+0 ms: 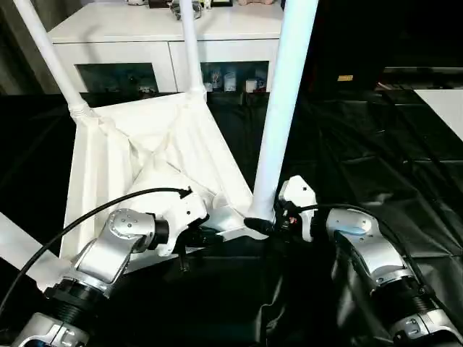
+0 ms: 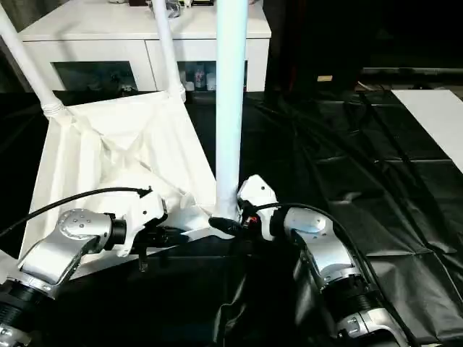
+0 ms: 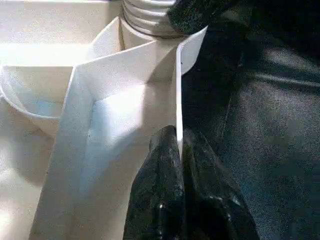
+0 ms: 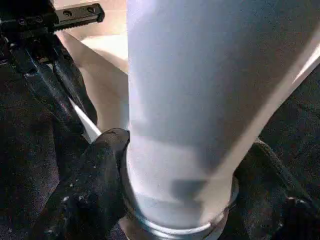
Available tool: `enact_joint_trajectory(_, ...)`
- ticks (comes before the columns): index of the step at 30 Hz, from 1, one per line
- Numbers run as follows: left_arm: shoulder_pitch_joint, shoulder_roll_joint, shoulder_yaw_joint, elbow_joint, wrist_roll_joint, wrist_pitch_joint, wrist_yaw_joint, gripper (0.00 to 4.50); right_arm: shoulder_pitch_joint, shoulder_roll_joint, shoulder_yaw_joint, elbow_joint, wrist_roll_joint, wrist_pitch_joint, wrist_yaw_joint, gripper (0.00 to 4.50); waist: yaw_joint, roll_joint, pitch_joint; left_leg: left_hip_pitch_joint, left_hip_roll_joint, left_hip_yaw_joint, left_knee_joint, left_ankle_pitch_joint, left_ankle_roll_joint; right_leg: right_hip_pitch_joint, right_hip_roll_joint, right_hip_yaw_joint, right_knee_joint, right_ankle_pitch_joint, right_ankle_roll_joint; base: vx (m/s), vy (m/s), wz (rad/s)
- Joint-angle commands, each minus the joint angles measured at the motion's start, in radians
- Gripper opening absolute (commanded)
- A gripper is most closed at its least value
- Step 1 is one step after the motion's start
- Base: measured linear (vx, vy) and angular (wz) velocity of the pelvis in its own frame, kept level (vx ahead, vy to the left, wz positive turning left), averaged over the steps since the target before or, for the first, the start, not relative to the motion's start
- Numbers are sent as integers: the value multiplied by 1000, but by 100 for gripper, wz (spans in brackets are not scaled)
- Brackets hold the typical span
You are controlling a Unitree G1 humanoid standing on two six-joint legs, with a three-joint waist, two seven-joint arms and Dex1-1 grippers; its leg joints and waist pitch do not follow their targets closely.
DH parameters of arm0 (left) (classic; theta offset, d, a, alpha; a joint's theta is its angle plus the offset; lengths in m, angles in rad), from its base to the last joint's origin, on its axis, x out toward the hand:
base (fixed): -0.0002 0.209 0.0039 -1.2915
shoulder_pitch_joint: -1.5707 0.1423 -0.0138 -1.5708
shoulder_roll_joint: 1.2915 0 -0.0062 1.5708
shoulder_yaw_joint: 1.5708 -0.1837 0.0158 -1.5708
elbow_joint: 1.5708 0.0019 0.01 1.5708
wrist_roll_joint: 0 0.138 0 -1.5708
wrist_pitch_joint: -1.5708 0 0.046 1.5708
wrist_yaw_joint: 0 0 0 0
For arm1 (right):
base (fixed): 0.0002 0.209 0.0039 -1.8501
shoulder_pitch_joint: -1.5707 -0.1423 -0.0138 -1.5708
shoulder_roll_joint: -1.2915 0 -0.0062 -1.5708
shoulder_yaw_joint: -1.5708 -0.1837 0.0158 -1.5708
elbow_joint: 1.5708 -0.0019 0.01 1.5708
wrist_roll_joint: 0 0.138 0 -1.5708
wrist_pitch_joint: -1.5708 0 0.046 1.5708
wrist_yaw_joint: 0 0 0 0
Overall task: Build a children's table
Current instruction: Rotate leg to tighten
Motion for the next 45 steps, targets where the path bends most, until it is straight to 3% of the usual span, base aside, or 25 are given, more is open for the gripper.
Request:
enact_joint_trajectory(1,31,-10,-34,9,-13,23,-24,0,-12,4,-24,41,-29,21,-77,270,-2,-6,-52,2,65,-24,-87,-122,64,41,-89,52,-71,-50,-284,0,0,0)
enact_joint_trajectory(3,26,-40,-10,10,-16,11,29,0,-15,24,-44,64,-45,41,-160,270,-5,-12,-48,2,65,-24,-91,-142,54,40,-89,52,-75,-96,-276,0,0,0)
enact_joint_trajectory(4,19,-64,6,12,-19,15,66,0,-16,37,-56,74,-49,53,-202,270,-11,-21,-45,2,65,-24,-94,-164,44,40,-89,52,-80,-138,-268,0,0,0)
enact_joint_trajectory(7,-5,-144,24,0,-22,72,163,0,-5,94,-83,68,-56,98,-326,270,-14,-17,-44,5,65,-25,-95,-177,22,37,-91,56,-85,-209,-248,0,0,0)
enact_joint_trajectory(8,-13,-174,27,-5,-22,104,198,0,0,116,-87,64,-66,113,-375,270,-17,-25,-44,5,65,-23,-95,-174,21,36,-89,56,-86,-208,-243,0,0,0)
enact_joint_trajectory(12,-58,-338,55,33,2,242,403,0,16,227,-96,93,-119,191,-624,270,-21,-22,-47,2,60,-23,-91,-128,19,36,-89,57,-87,-174,-230,0,0,0)
enact_joint_trajectory(14,-71,-362,54,67,26,249,451,0,11,250,-102,115,-137,199,-700,270,-22,-22,-45,2,57,-22,-92,-123,19,33,-85,57,-90,-169,-228,0,0,0)
enact_joint_trajectory(17,-113,-406,48,191,87,217,562,0,-14,326,-137,193,-150,214,-864,270,-21,-19,-43,8,55,-24,-98,-182,8,29,-85,56,-99,-221,-207,0,0,0)
enact_joint_trajectory(21,-107,-367,5,174,122,255,534,0,-16,343,-108,162,-149,180,-792,270,-21,-13,-39,20,60,-30,-112,-294,-14,24,-87,54,-114,-333,-160,0,0,0)
enact_joint_trajectory(22,-104,-360,1,169,122,263,524,0,-16,344,-109,155,-149,174,-793,270,-22,-8,-42,18,62,-32,-116,-292,-19,27,-88,54,-114,-315,-150,0,0,0)
enact_joint_trajectory(24,-96,-337,-15,160,130,275,498,0,-15,348,-125,142,-123,157,-775,270,-23,-10,-46,9,62,-34,-116,-252,-18,34,-88,55,-106,-244,-158,0,0,0)
enact_joint_trajectory(25,-94,-330,-21,159,134,277,494,0,-16,348,-128,139,-117,151,-770,305,-23,-11,-49,8,61,-33,-114,-226,-11,37,-89,55,-102,-200,-169,0,0,0)
enact_joint_trajectory(26,-87,-314,-30,152,133,288,472,0,-17,344,-132,125,-107,143,-759,305,-24,-3,-52,9,61,-31,-111,-204,-7,38,-88,54,-100,-144,-184,0,0,0)
enact_joint_trajectory(27,-77,-286,-37,147,128,294,440,0,-17,333,-137,90,-82,140,-720,339,-25,-3,-51,5,61,-31,-111,-192,-3,41,-88,54,-95,-117,-192,0,0,0)
enact_joint_trajectory(30,-65,-253,-49,136,124,300,399,0,-13,311,-136,40,-62,146,-671,365,-27,-3,-54,2,60,-30,-106,-163,22,48,-89,54,-92,-62,-215,0,0,0)
enact_joint_trajectory(32,-46,-204,-67,102,111,304,341,0,8,261,-125,-46,-28,171,-567,365,-24,2,-53,3,62,-30,-106,-159,30,50,-89,52,-92,-59,-224,0,0,0)
enact_joint_trajectory(35,-13,-112,-95,41,91,266,226,0,59,138,-100,-192,56,231,-341,365,-23,-3,-54,1,62,-30,-104,-138,53,57,-85,51,-89,-33,-227,0,0,0)
enact_joint_trajectory(36,-3,-78,-106,20,88,228,181,0,80,78,-79,-232,70,231,-254,365,-19,2,-53,4,65,-30,-104,-148,62,53,-85,51,-92,-46,-222,0,0,0)
enact_joint_trajectory(38,11,-52,-103,-9,70,251,149,0,104,15,-49,-266,69,215,-163,365,-19,1,-51,3,66,-28,-105,-153,61,53,-85,50,-92,-63,-229,0,0,0)
enact_joint_trajectory(39,25,-17,-104,-40,50,196,85,0,131,-47,-27,-290,77,201,-70,365,-19,4,-47,3,67,-28,-108,-189,58,50,-86,51,-97,-124,-229,0,0,0)
enact_joint_trajectory(41,34,9,-103,-69,33,184,45,0,148,-84,-15,-304,87,194,-8,365,-20,4,-47,5,67,-27,-109,-197,57,47,-87,52,-100,-151,-229,0,0,0)
enact_joint_trajectory(45,52,54,-102,-124,-5,105,-40,0,151,-125,9,-292,64,166,48,365,-18,1,-51,5,67,-27,-104,-162,64,46,-87,53,-94,-121,-247,0,0,0)
